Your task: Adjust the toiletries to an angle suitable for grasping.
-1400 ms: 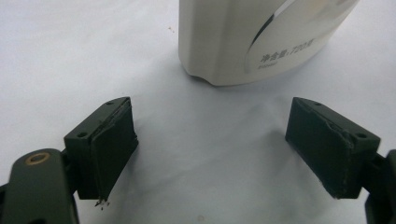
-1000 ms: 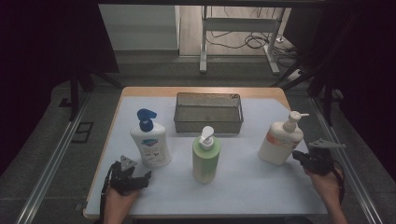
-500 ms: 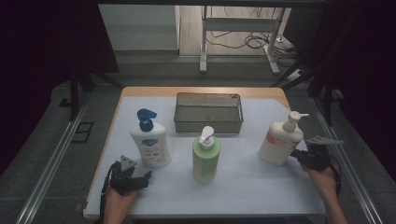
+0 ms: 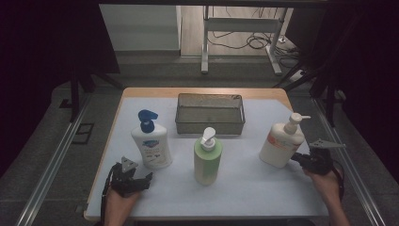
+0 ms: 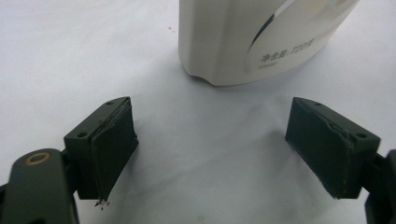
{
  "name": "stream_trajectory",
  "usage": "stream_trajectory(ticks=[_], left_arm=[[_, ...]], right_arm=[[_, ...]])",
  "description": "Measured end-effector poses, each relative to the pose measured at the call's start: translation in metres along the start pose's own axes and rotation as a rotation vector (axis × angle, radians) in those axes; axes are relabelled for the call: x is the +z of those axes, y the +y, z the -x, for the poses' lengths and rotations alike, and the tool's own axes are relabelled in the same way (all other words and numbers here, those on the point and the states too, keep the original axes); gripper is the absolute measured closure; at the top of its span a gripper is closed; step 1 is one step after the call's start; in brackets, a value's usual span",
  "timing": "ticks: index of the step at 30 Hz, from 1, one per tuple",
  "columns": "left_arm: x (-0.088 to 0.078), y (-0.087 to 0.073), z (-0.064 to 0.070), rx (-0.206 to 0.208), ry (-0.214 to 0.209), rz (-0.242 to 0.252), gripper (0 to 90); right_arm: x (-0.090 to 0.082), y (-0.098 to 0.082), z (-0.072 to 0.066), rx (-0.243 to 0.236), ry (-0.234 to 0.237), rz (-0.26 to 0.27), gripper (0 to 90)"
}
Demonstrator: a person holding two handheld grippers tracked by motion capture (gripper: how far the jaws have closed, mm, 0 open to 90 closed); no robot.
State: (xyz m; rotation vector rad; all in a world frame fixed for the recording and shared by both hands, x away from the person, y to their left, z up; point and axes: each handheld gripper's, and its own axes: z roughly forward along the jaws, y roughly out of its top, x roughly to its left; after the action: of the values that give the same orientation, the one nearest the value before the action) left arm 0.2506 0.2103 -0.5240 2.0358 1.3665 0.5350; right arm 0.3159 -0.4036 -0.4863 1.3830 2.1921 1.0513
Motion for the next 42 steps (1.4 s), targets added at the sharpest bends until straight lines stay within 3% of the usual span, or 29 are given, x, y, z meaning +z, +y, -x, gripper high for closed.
stream_trajectory(ticks=[19,27,31,42], left_arm=[[0.0,0.0,0.0,0.001,0.001,0.001,15.7],[0.0,0.0,0.0,0.001,0.001,0.001,15.8],[0.0,0.0,0.0,0.0,0.002,0.001,15.9],[0.0,0.0,0.001,0.001,0.002,0.002,16.1]], right_arm=[[0.006,-0.015,-0.024,-0.019,0.051,-0.006,84.2],[0.012,-0.015,-0.037,-0.059,0.055,-0.02,83.5],[0.012,-0.015,-0.037,-0.055,0.046,-0.026,82.2],[-0.004,-0.017,-0.042,-0.045,0.038,-0.001,71.1]])
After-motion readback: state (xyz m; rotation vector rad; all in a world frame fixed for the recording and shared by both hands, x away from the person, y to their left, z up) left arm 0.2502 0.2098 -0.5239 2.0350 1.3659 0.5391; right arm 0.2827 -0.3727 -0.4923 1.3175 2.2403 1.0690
